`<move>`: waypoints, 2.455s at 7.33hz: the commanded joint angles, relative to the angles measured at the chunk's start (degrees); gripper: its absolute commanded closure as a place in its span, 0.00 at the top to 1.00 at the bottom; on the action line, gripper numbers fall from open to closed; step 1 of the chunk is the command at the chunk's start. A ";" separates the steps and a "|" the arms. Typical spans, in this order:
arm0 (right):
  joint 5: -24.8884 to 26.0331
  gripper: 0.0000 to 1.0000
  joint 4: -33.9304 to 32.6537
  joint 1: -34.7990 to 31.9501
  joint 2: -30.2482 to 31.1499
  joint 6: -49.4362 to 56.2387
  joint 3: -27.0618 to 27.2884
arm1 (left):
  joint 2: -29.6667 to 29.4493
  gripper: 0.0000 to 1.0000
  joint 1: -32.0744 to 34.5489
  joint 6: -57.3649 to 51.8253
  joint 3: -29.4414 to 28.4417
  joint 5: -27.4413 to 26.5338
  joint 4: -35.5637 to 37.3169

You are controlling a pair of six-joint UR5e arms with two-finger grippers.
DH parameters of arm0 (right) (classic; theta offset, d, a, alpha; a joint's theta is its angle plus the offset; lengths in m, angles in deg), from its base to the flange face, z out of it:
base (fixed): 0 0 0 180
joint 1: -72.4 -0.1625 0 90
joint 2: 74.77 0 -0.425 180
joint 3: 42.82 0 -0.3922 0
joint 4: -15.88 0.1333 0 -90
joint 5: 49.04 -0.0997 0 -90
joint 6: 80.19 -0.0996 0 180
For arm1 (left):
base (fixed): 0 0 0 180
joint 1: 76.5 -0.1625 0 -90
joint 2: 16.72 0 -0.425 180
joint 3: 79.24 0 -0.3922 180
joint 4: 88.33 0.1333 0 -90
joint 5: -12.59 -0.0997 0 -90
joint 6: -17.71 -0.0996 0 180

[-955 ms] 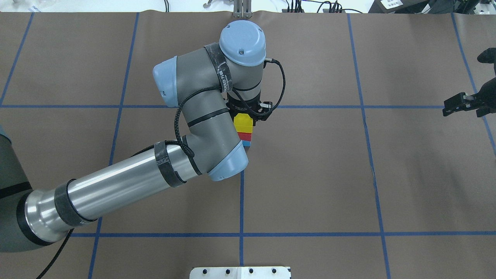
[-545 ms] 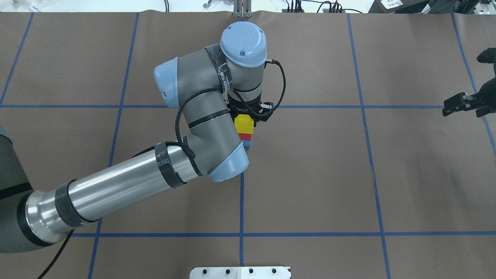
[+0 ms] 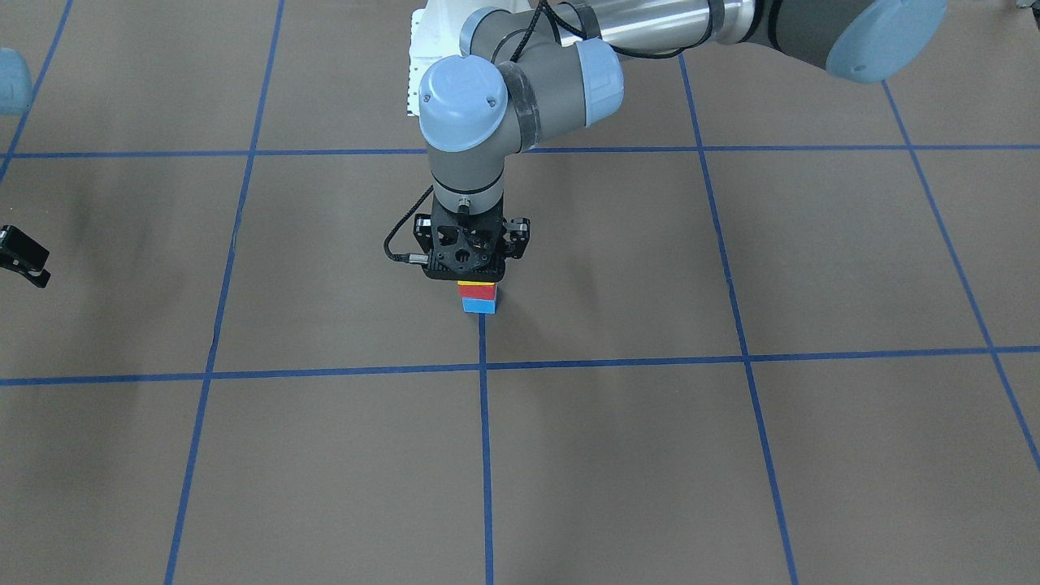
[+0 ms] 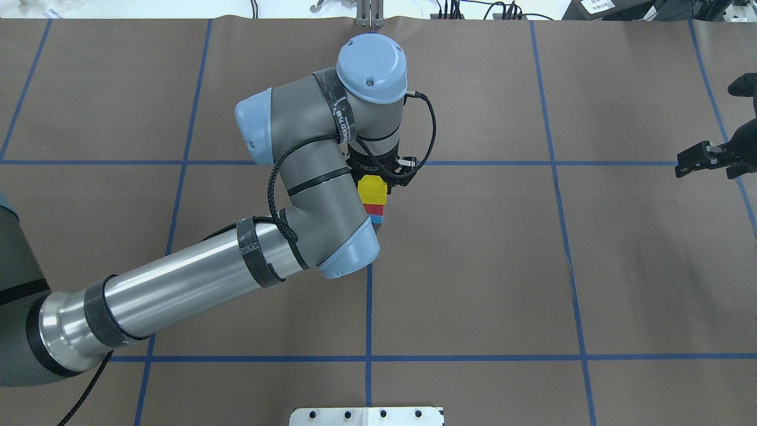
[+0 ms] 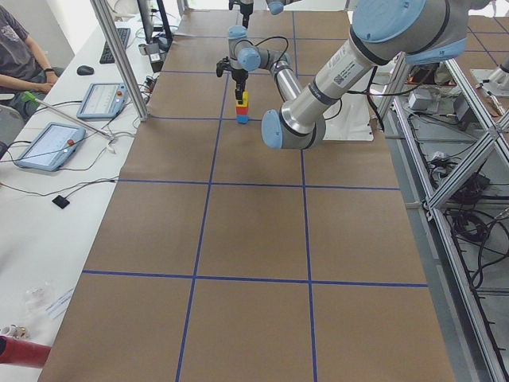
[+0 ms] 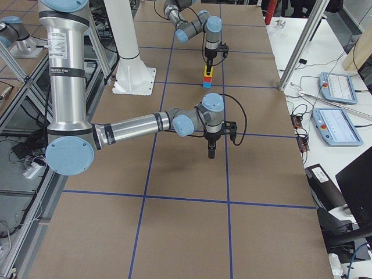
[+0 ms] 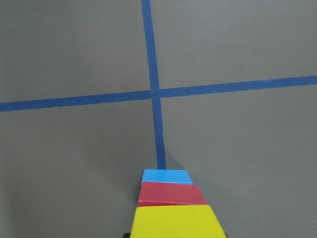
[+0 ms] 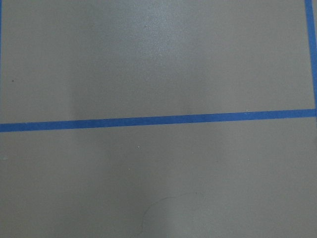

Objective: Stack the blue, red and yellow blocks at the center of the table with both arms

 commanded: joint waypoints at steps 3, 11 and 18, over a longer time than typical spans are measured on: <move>0.00 1.00 0.00 -0.70 0.06 0.01 -0.02 | 1.08 0.99 1.13 0.21 9.39 0.15 6.27; -13.36 1.00 0.00 -15.47 1.71 7.04 1.30 | 47.75 0.99 41.96 -55.56 33.58 15.42 12.92; -11.60 1.00 -6.13 -16.87 1.21 15.74 -0.98 | 50.03 0.99 55.80 -70.63 13.59 22.65 7.43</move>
